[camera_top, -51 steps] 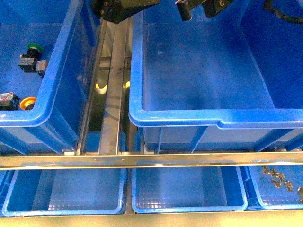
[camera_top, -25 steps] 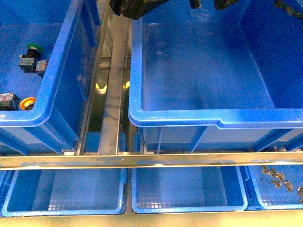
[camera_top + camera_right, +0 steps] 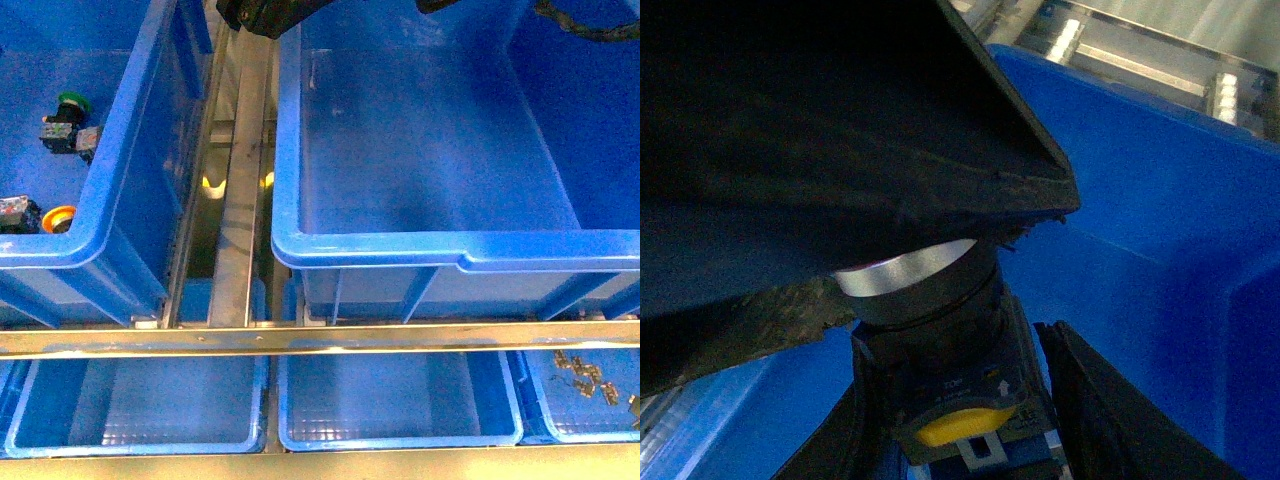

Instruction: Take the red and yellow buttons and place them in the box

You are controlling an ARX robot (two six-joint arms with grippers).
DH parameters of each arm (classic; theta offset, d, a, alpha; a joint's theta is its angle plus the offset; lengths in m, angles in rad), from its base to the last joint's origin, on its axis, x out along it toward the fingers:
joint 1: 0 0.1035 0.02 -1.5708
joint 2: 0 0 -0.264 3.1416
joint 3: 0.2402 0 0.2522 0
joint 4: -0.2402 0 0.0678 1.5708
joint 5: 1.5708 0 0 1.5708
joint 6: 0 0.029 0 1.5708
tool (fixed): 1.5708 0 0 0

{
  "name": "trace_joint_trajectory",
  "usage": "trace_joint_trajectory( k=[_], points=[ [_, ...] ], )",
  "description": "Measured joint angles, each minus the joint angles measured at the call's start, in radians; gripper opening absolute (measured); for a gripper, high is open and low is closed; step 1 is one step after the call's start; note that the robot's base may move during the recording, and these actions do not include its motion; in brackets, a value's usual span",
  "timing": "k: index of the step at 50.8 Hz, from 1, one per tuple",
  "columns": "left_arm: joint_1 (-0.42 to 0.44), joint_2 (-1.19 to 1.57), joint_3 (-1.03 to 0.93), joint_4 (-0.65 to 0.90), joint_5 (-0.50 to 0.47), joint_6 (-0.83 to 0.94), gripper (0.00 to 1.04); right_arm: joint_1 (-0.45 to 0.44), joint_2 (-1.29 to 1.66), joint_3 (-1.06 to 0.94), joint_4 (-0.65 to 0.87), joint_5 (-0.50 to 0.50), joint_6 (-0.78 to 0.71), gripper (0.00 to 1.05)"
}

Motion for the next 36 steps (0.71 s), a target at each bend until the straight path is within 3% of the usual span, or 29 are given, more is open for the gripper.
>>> trace_joint_trajectory(
  k=[19, 36],
  points=[
    [0.02, 0.0, -0.006, -0.04, -0.013, 0.078, 0.97, 0.012, -0.008, 0.006, -0.044, 0.028, -0.021, 0.32],
    [0.024, 0.0, -0.019, 0.036, -0.022, 0.026, 0.97, 0.029, -0.006, 0.044, -0.053, 0.05, -0.002, 0.32]
  ],
)
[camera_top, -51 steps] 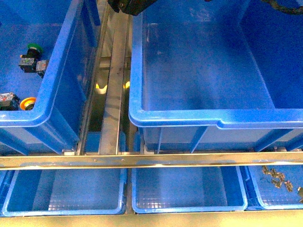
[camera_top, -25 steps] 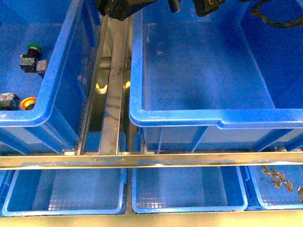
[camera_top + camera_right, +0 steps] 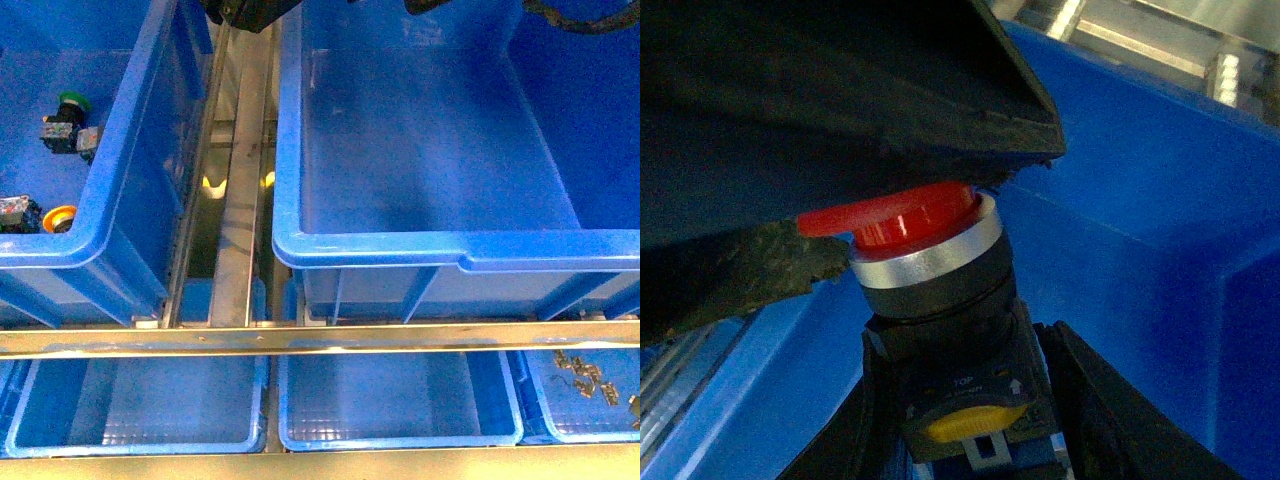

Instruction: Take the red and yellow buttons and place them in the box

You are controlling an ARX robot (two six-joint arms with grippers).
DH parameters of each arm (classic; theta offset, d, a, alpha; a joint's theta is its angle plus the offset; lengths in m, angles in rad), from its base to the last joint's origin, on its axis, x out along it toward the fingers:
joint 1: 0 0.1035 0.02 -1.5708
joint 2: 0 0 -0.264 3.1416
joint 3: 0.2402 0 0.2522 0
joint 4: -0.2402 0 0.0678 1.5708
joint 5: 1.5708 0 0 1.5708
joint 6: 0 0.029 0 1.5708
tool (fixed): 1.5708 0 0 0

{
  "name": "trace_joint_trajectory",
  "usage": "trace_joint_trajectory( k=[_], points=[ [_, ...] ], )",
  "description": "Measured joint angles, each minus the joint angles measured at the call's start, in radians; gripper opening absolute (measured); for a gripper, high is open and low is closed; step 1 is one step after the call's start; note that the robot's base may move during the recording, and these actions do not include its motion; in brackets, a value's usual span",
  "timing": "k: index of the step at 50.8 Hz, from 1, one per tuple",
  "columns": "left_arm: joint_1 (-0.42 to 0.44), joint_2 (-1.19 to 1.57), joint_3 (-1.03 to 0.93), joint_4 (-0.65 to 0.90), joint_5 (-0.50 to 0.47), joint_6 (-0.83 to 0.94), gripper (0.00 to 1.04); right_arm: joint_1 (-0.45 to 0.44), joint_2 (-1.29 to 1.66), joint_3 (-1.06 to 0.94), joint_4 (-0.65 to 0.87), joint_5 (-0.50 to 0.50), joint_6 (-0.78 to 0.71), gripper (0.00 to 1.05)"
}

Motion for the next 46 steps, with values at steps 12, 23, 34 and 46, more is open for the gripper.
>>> trace_joint_trajectory(
  k=[12, 23, 34, 46],
  points=[
    [0.009, -0.001, 0.025, -0.024, 0.011, -0.044, 0.97, 0.02, 0.001, 0.045, -0.022, 0.0, 0.054, 0.29],
    [0.01, 0.001, 0.06, -0.049, -0.026, -0.032, 0.97, 0.033, -0.002, 0.026, 0.004, 0.025, 0.069, 0.27],
    [0.012, 0.007, 0.078, -0.019, -0.057, -0.011, 0.97, 0.092, -0.026, -0.071, 0.011, -0.097, -0.065, 0.27],
    [0.027, -0.032, 0.005, -0.056, -0.065, 0.064, 0.97, 0.029, -0.043, -0.075, 0.028, -0.077, -0.077, 0.27]
  ],
)
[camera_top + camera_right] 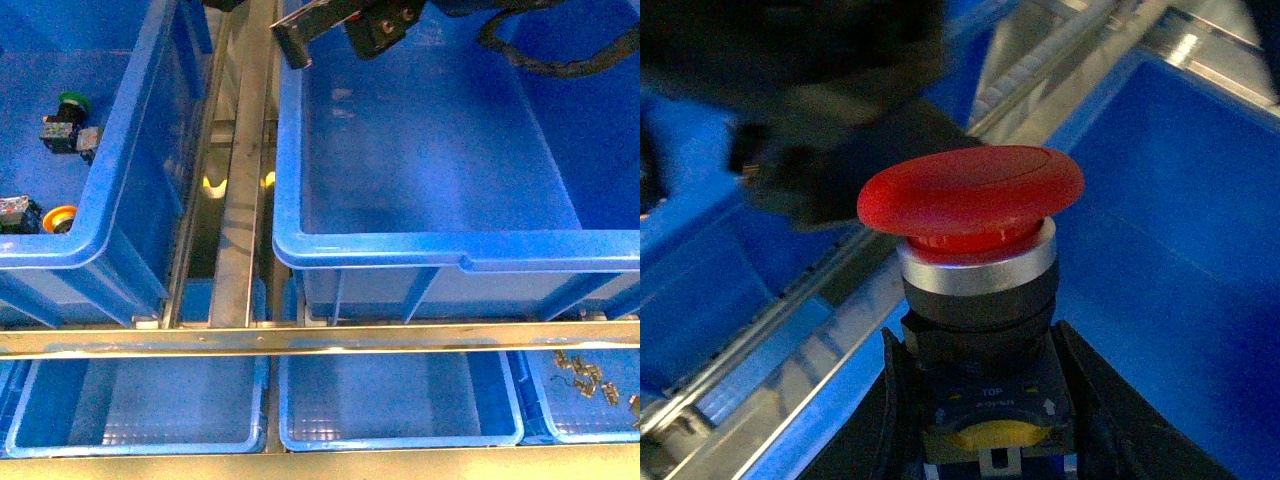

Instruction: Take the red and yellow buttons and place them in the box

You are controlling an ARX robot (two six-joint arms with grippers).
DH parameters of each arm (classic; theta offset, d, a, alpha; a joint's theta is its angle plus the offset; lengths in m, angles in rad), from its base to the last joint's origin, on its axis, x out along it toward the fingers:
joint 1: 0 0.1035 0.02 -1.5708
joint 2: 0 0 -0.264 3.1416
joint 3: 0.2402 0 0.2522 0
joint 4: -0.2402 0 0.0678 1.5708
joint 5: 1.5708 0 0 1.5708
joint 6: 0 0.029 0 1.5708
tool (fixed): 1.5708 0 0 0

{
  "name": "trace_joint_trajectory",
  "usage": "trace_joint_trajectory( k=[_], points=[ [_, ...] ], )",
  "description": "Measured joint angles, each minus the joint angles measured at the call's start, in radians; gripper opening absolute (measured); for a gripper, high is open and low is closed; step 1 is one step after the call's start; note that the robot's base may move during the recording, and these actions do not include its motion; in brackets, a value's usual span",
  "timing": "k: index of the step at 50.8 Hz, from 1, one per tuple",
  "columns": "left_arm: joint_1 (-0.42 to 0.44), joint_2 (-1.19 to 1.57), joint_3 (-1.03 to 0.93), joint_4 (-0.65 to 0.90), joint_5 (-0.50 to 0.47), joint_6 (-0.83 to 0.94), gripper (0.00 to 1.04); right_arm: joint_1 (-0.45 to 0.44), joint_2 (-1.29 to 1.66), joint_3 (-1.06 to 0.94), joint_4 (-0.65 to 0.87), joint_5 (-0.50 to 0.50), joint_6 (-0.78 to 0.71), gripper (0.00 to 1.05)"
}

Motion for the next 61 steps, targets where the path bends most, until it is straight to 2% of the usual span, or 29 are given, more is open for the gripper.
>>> trace_joint_trajectory(
  k=[7, 15, 26, 35, 37, 41, 47, 61],
  points=[
    [0.016, -0.096, -0.106, -0.077, -0.036, 0.077, 0.97, -0.06, -0.002, -0.008, 0.0, -0.005, -0.006, 0.27],
    [0.082, -0.212, -0.221, -0.151, -0.108, 0.216, 0.97, -0.123, -0.009, -0.011, -0.016, -0.017, -0.019, 0.27],
    [0.14, -0.362, -0.339, -0.196, -0.159, 0.356, 0.97, -0.166, -0.027, -0.011, -0.038, -0.03, -0.029, 0.27],
    [0.175, -0.521, -0.47, -0.231, -0.187, 0.374, 0.97, -0.183, -0.048, -0.011, -0.06, -0.047, -0.026, 0.27],
    [0.173, -0.543, -0.519, -0.148, -0.261, 0.427, 0.93, -0.185, -0.054, -0.011, -0.066, -0.047, -0.027, 0.27],
    [0.186, -0.595, -0.672, 0.149, -0.425, 0.597, 0.8, -0.185, -0.064, -0.011, -0.08, -0.049, -0.027, 0.27],
    [0.226, -0.69, -0.862, 0.411, -0.452, 0.801, 0.63, -0.183, -0.074, -0.009, -0.129, -0.041, -0.029, 0.27],
    [0.283, -0.826, -1.041, 0.456, -0.414, 0.924, 0.22, -0.153, -0.08, 0.006, -0.182, -0.04, -0.032, 0.27]
  ],
)
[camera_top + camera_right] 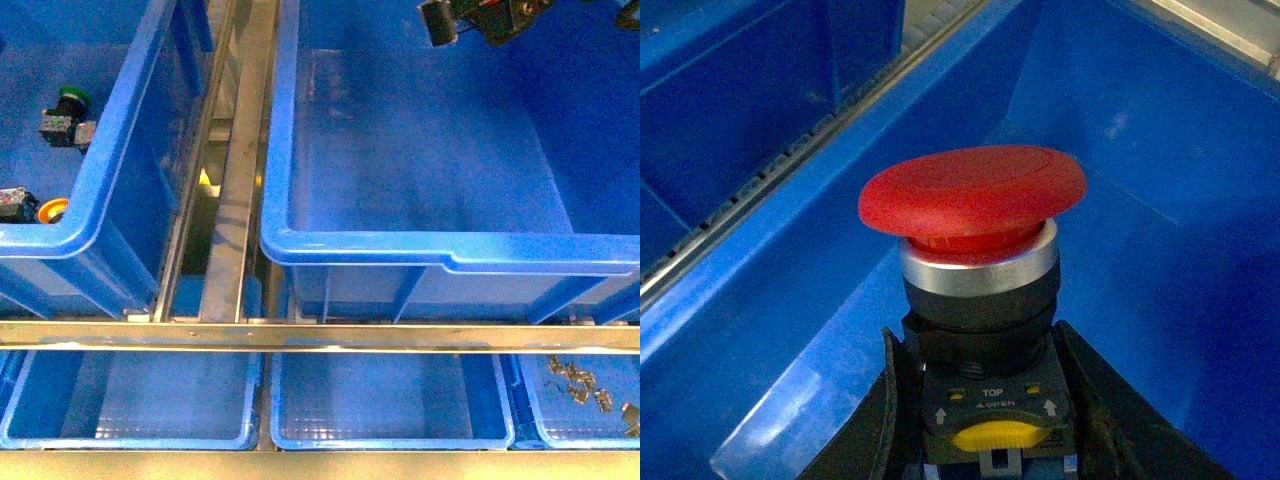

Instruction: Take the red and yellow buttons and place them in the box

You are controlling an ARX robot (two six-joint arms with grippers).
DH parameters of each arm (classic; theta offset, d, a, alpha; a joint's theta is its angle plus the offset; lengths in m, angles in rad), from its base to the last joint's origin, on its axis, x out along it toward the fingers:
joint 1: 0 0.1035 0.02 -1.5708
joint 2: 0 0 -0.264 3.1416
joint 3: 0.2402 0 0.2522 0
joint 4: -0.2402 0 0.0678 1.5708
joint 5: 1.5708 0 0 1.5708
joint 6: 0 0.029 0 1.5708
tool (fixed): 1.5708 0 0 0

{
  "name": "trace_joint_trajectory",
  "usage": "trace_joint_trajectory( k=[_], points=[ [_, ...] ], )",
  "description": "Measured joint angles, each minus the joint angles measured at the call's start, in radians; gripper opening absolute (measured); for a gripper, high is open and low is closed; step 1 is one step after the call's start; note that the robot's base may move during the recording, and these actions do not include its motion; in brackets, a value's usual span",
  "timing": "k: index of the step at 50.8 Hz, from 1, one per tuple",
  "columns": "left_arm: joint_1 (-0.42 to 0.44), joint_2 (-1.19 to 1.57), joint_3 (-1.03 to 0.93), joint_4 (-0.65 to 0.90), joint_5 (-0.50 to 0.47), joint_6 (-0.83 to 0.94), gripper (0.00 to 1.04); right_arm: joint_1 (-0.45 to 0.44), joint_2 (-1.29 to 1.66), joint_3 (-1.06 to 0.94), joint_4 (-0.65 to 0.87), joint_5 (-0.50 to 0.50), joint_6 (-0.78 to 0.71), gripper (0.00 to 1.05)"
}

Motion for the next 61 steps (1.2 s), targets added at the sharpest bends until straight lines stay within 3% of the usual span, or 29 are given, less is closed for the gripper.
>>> trace_joint_trajectory(
  k=[7, 24, 38, 44, 61],
  points=[
    [0.014, -0.069, -0.05, -0.007, 0.027, 0.011, 0.02, 0.002, 0.0, 0.003, -0.008, 0.021, 0.001, 0.27],
    [0.108, -0.235, -0.145, -0.086, 0.12, 0.018, 0.03, 0.018, 0.002, 0.02, -0.013, 0.051, 0.016, 0.26],
    [0.111, -0.392, -0.196, -0.189, 0.126, 0.019, 0.03, 0.026, 0.011, 0.026, -0.022, 0.058, 0.027, 0.26],
    [0.111, -0.414, -0.232, -0.163, 0.125, 0.019, 0.03, 0.026, 0.02, 0.034, -0.022, 0.058, 0.027, 0.26],
    [0.111, -0.621, -0.233, -0.354, 0.131, 0.021, 0.03, 0.026, 0.029, 0.04, -0.003, 0.051, 0.031, 0.26]
  ],
)
